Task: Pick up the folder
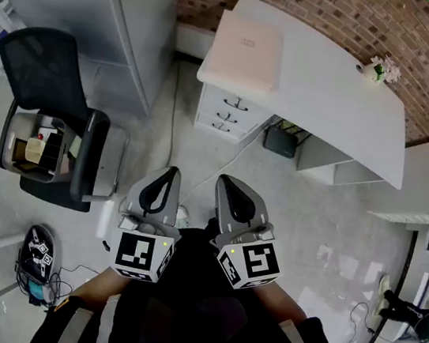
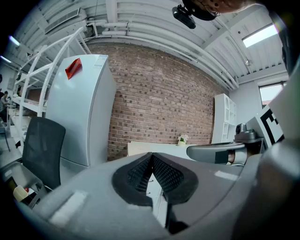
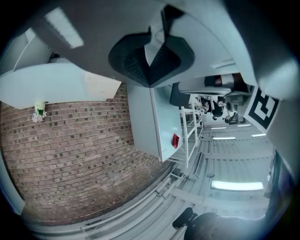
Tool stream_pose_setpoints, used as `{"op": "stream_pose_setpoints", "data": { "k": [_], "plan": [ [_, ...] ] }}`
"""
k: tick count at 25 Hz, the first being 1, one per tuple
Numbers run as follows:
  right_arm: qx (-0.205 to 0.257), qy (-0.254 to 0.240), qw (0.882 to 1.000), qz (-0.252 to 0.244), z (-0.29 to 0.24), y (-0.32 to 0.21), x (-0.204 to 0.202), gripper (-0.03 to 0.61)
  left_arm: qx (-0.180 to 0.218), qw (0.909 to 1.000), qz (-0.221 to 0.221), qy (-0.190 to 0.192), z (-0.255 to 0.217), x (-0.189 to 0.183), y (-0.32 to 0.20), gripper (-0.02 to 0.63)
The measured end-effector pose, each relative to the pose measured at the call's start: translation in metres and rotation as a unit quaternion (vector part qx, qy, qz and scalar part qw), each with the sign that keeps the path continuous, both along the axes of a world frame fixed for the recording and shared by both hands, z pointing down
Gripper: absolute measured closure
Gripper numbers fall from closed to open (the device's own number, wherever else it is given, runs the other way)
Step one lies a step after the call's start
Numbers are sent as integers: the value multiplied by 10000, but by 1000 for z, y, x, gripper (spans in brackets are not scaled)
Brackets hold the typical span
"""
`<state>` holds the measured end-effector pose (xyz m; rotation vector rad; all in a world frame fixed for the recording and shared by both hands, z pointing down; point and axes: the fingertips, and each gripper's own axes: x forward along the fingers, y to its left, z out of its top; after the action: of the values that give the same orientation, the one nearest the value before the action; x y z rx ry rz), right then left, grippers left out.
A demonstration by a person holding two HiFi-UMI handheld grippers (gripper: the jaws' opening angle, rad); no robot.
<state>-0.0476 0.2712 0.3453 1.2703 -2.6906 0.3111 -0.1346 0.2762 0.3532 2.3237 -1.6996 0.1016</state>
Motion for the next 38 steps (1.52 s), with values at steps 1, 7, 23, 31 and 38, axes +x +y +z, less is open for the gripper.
{"op": "stream_pose_setpoints", "data": {
  "k": [1,7,23,31,38],
  "plan": [
    [-1,4,10000,-2,0,0,0,578,-2,10000,-13,7,0,0,0,616],
    [11,13,10000,6,-1,-2,1,578,17,10000,-40,8,-2,-1,-2,615],
    [-169,-390,9978,513,-9,-28,18,577,47,9997,-185,154,-4,-16,-14,615],
    [-323,-446,9969,563,6,-58,29,577,-149,9996,-241,60,9,-9,-37,615],
    [-438,-438,9963,595,18,-99,44,577,-301,9992,-279,-17,16,4,-76,615]
  ]
}}
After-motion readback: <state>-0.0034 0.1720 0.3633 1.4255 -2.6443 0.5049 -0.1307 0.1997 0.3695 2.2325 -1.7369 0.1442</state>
